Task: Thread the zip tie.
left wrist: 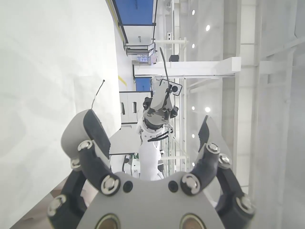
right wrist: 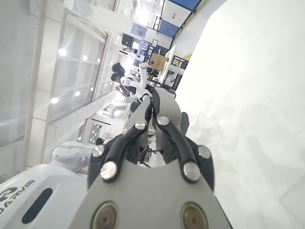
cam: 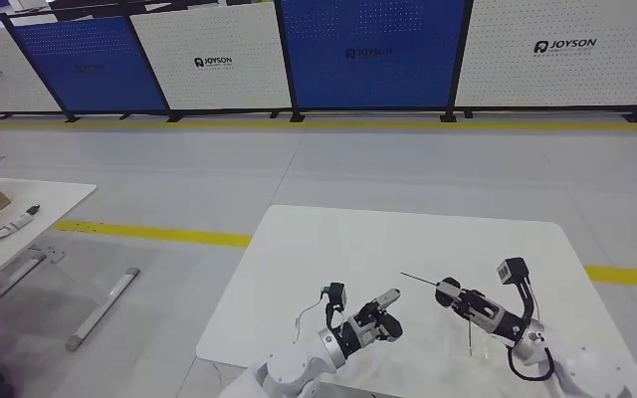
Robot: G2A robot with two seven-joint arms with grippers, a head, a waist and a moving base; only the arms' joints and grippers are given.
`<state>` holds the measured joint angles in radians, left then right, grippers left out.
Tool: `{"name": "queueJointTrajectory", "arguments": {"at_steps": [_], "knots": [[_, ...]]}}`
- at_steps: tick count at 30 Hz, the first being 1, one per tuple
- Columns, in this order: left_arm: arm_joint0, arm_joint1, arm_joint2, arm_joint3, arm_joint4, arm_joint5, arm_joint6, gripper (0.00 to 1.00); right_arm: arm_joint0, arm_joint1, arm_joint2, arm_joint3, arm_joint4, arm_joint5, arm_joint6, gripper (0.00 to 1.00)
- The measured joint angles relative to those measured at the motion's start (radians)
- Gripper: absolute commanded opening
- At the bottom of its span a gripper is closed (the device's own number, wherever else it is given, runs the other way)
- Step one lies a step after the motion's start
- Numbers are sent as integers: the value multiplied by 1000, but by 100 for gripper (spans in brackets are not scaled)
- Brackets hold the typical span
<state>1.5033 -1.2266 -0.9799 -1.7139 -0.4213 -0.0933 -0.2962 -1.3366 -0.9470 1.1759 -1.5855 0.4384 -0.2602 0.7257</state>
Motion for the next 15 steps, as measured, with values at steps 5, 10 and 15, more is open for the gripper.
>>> {"name": "queueJointTrajectory", "arguments": {"at_steps": [5,10,15], "knots": [[-47,-17,61,-7,-20,-24,5,100,0,0,0,0,0,0,0,0],[-138,-43,113,53,-31,-41,84,100,0,0,0,0,0,0,0,0],[-135,-43,113,52,-30,-41,80,100,0,0,0,0,0,0,0,0]]}}
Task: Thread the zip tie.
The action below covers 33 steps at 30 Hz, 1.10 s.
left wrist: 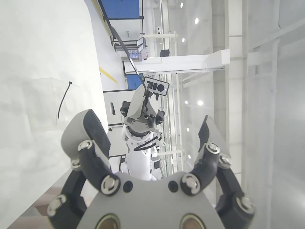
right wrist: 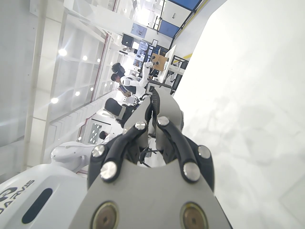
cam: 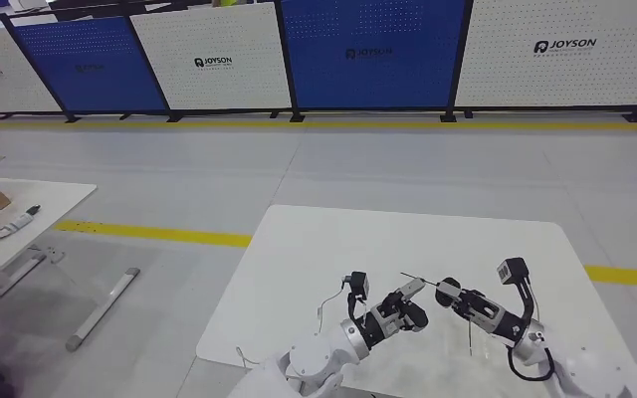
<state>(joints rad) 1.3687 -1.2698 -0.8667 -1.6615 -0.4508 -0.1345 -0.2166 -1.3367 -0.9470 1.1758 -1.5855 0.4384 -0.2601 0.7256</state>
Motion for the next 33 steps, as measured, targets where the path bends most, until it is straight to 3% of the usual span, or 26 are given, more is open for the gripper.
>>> {"name": "queueJointTrajectory", "arguments": {"at_steps": [4,11,20,25,26,27,29,30,33], "knots": [[-1,0,-3,4,9,-3,8,100,-10,0,1,-8,2,11,28,0],[-4,2,-32,46,55,-16,55,100,-39,4,31,-33,-15,17,60,0],[-4,2,-30,45,68,-18,67,100,-40,4,32,-34,-16,18,59,0],[-17,-7,-11,48,72,-20,86,100,-40,4,32,-34,-16,18,59,0],[-20,-8,-7,52,76,-21,84,84,-40,4,32,-34,-16,18,59,0],[-24,-9,-3,56,84,-22,82,45,-40,4,32,-34,-16,18,59,0],[-27,-12,4,65,81,-22,74,37,-40,4,32,-34,-16,18,59,0],[-29,-13,5,69,70,-18,68,27,-40,4,32,-34,-16,18,59,0],[-30,-15,3,75,45,-10,55,23,-40,4,32,-34,-16,18,59,0]]}}
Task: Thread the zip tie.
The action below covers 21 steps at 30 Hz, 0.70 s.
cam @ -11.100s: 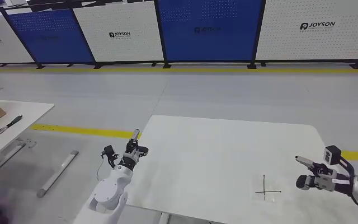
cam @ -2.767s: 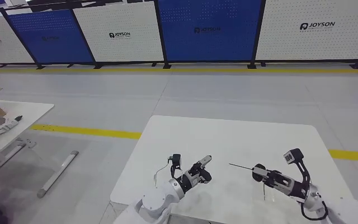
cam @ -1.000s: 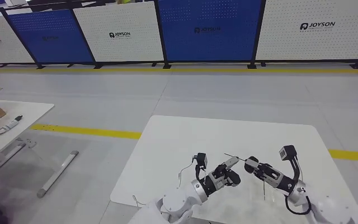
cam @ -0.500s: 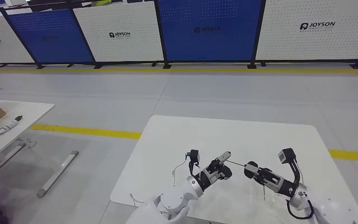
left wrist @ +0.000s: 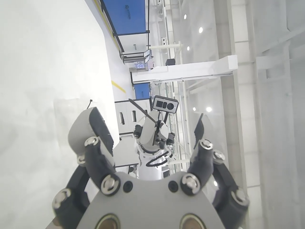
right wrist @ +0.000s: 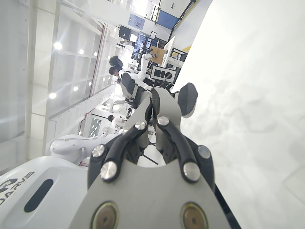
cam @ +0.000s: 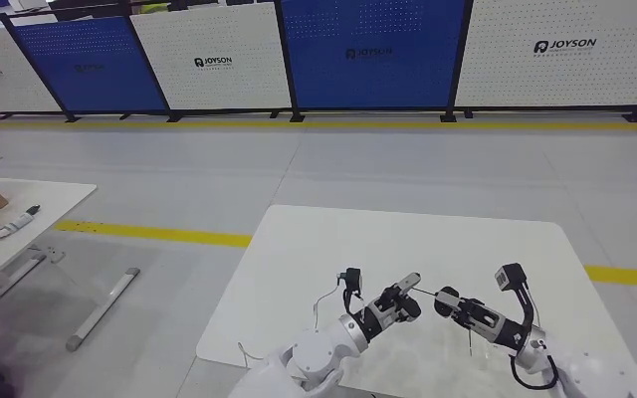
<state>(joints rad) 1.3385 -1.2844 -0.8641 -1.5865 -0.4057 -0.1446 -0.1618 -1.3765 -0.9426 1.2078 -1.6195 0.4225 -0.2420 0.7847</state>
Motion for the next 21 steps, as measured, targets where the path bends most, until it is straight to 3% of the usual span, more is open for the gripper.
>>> {"name": "queueJointTrajectory", "arguments": {"at_steps": [2,8,10,16,21], "knots": [[-1,0,-6,3,-18,6,-8,28,0,0,0,0,0,0,0,0],[-8,-3,-16,11,-65,8,-32,19,0,0,0,0,0,0,0,0],[-9,-4,-17,12,-65,6,-36,24,0,0,0,0,0,0,0,0],[-4,-3,-20,9,-52,-4,-58,22,0,0,0,0,0,0,0,0],[3,-2,-22,5,-43,-13,-72,8,0,0,0,0,0,0,0,0]]}}
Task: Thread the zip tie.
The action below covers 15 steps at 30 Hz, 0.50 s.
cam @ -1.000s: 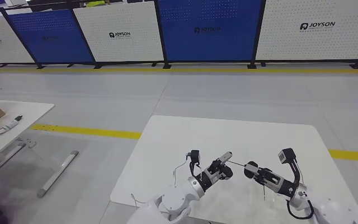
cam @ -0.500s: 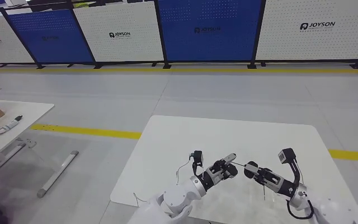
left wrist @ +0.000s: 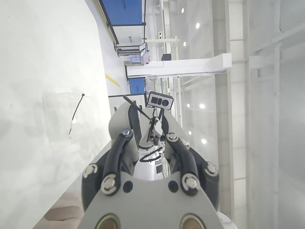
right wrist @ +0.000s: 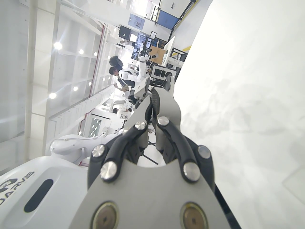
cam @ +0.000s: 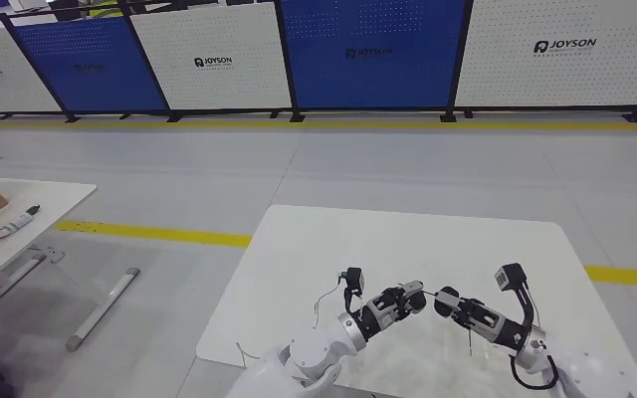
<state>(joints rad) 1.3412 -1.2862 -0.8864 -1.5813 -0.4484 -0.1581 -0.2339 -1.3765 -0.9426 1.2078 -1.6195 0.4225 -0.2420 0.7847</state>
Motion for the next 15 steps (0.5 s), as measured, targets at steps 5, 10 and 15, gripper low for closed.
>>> {"name": "queueJointTrajectory", "arguments": {"at_steps": [5,10,15], "knots": [[2,0,-4,1,4,1,-4,0,0,0,0,0,0,0,0,0],[0,-1,-5,2,3,4,-1,0,0,0,0,0,0,0,0,0],[0,-2,-3,1,19,2,3,0,0,0,0,0,0,0,0,1]]}}
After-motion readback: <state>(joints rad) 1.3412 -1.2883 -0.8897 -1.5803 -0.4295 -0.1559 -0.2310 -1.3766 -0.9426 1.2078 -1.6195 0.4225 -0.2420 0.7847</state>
